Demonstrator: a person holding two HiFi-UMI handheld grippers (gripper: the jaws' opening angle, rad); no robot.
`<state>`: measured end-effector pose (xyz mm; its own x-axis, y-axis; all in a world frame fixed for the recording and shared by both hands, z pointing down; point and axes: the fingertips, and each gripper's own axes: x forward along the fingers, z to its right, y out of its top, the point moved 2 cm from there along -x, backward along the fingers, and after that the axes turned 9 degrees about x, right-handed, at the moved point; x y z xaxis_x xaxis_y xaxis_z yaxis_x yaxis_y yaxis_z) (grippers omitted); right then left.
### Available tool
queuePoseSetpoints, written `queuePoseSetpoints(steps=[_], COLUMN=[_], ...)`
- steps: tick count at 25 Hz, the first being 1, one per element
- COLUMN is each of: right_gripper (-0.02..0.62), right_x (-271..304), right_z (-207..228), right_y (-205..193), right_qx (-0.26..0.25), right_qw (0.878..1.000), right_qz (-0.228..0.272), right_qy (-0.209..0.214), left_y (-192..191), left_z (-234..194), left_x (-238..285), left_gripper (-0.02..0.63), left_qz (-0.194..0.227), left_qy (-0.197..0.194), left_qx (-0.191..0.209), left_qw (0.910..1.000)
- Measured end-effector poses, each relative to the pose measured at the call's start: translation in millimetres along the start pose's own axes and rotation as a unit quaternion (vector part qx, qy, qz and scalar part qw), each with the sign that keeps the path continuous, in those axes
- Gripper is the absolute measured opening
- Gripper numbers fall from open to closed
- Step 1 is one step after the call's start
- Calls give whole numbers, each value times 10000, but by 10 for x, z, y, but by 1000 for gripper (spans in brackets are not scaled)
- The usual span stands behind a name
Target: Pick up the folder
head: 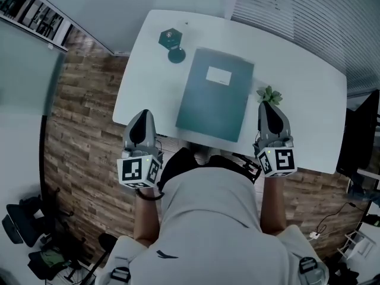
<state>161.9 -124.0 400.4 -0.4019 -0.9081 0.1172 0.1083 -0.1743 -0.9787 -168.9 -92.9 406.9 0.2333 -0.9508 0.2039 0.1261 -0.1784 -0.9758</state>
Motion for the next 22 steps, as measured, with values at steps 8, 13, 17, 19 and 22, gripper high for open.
queuePoseSetpoints(steps=[8, 13, 17, 19, 22], right_gripper=[2, 2, 2, 2, 2], right_x=[124, 97, 78, 62, 37], right_z=[26, 56, 49, 55, 96], right_y=[-128, -253, -287, -293, -315], right_qx=[230, 274, 299, 303, 328], right_qw=[9991, 9981, 9976, 9974, 9968], right_qz=[-73, -229, -284, -321, -389], right_qy=[-361, -504, -558, -573, -616], left_y=[-349, -757, -1107, -1253, -1508], left_z=[281, 604, 717, 753, 853], left_x=[796, 1207, 1495, 1602, 1645], left_gripper=[142, 313, 334, 333, 335], left_qz=[-906, -1633, -2295, -2694, -3483], left_qy=[-1569, -2442, -2719, -2784, -2992], left_qx=[-421, -295, -1369, -1769, -2021], left_qw=[9825, 9554, 9245, 9048, 8651])
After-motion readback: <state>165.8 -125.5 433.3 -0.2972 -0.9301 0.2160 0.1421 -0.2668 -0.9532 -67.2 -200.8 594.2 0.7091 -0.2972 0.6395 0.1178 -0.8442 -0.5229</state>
